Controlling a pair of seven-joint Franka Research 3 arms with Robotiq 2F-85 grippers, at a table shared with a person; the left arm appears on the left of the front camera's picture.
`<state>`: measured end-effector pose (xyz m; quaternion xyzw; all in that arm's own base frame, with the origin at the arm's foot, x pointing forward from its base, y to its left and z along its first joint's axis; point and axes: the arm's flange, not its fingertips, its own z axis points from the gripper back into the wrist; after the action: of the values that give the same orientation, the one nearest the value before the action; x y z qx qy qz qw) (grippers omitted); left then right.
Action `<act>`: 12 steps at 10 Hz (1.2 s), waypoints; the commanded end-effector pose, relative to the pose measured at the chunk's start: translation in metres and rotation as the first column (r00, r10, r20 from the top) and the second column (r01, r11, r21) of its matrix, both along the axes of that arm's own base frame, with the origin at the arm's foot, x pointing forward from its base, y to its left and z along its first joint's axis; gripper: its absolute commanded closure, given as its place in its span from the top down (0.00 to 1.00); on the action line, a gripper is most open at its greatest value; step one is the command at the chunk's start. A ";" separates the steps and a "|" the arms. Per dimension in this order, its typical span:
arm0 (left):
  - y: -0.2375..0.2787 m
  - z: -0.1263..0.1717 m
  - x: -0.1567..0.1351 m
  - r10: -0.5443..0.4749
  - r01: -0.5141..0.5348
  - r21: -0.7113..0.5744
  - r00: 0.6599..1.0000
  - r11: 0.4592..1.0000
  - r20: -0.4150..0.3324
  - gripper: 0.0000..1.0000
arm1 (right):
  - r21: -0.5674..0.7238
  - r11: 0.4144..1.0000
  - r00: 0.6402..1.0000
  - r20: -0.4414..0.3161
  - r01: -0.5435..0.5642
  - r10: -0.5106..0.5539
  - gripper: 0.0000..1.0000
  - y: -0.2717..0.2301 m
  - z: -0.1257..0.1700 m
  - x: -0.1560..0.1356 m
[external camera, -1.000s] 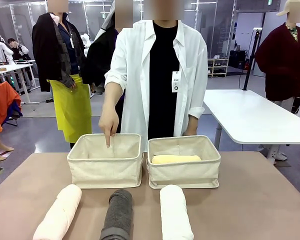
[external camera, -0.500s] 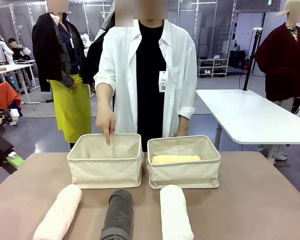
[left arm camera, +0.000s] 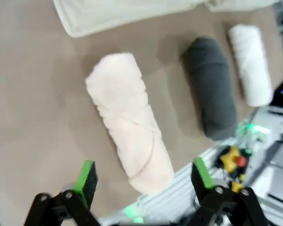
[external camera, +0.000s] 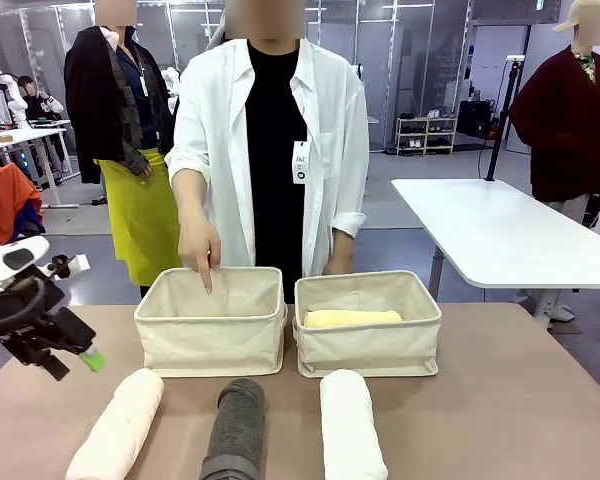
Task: Divide the towels into two baskets.
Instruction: Pick up one hotel-folded towel from the bottom of the table and place it in the Fabric basket indicated by the person.
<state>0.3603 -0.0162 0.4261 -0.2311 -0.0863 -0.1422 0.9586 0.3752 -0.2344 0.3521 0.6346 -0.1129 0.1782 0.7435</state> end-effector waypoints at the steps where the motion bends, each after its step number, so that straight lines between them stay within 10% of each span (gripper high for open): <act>1: -0.020 -0.022 -0.010 0.068 -0.069 0.069 0.998 0.995 0.018 1.00 | -0.011 1.000 1.000 -0.004 0.011 -0.011 0.95 0.004 0.003 -0.004; 12: -0.052 -0.106 -0.015 0.155 -0.137 0.176 0.984 0.975 -0.092 1.00 | -0.011 1.000 1.000 -0.004 0.011 -0.011 0.95 0.004 0.003 -0.004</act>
<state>0.3950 -0.0650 0.3424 -0.1628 -0.0329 -0.0723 0.9834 0.3751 -0.2344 0.3523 0.6344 -0.1131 0.1783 0.7436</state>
